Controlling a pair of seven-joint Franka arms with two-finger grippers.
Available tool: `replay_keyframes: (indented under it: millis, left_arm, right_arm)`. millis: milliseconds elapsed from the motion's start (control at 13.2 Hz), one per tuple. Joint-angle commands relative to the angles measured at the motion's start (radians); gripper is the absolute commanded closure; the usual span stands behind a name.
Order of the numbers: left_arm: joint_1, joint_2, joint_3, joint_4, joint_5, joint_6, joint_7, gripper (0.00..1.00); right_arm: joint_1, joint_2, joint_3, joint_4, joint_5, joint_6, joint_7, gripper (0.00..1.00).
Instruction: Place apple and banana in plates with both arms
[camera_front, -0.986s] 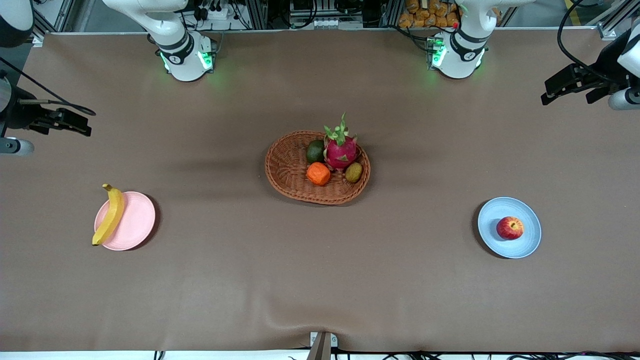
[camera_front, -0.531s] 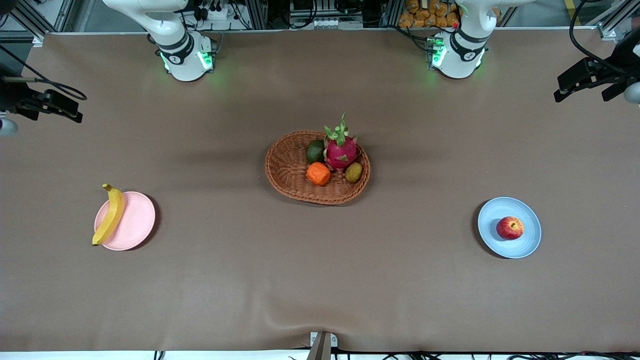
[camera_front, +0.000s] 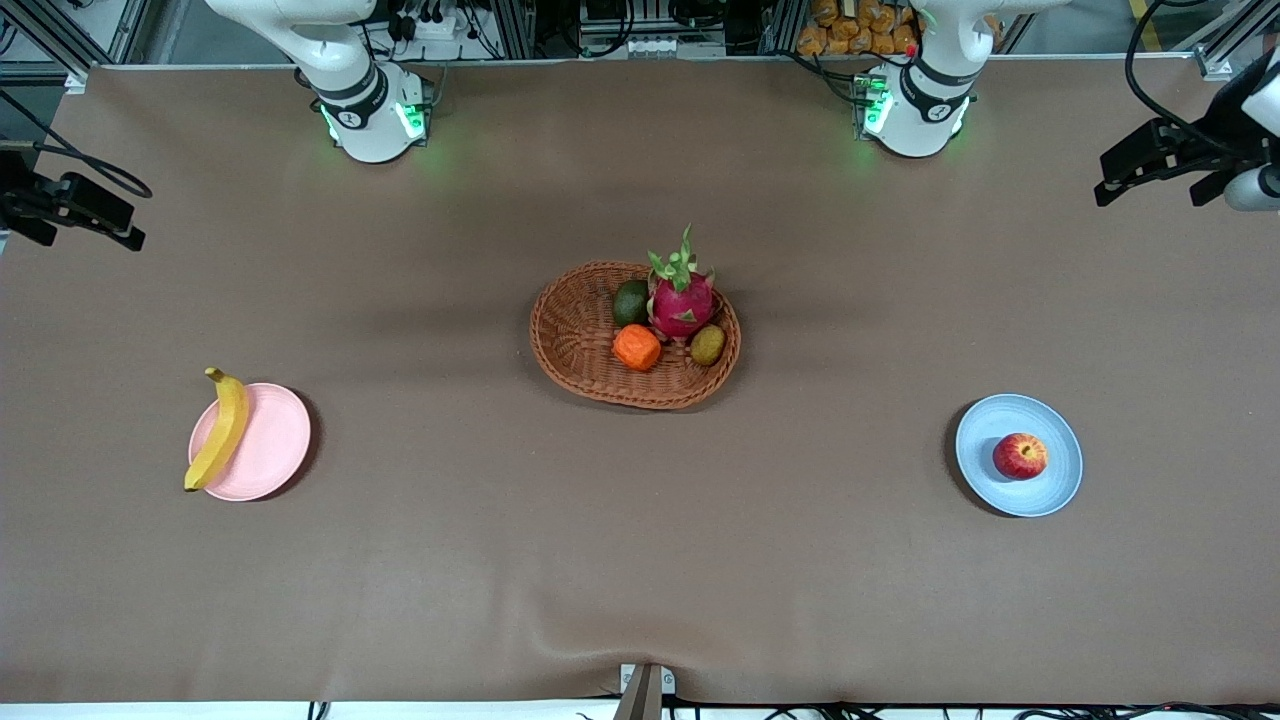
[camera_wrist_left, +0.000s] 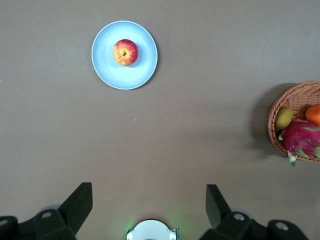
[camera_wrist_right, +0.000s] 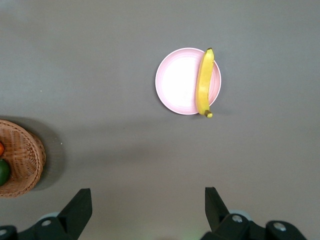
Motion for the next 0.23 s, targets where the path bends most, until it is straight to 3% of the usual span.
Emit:
replay_keyframes:
  millis: [0,152]
  left_arm:
    - [0.001,0.009,-0.008,0.027,0.019,-0.047,0.006,0.0]
    - [0.001,0.009,-0.014,0.027,0.017,-0.049,0.006,0.0]
  right_arm:
    - [-0.032,0.004,0.017,0.011,0.027,-0.026,0.009,0.0]
    - [-0.03,0.007,0.02,0.014,0.027,-0.022,0.011,0.0]
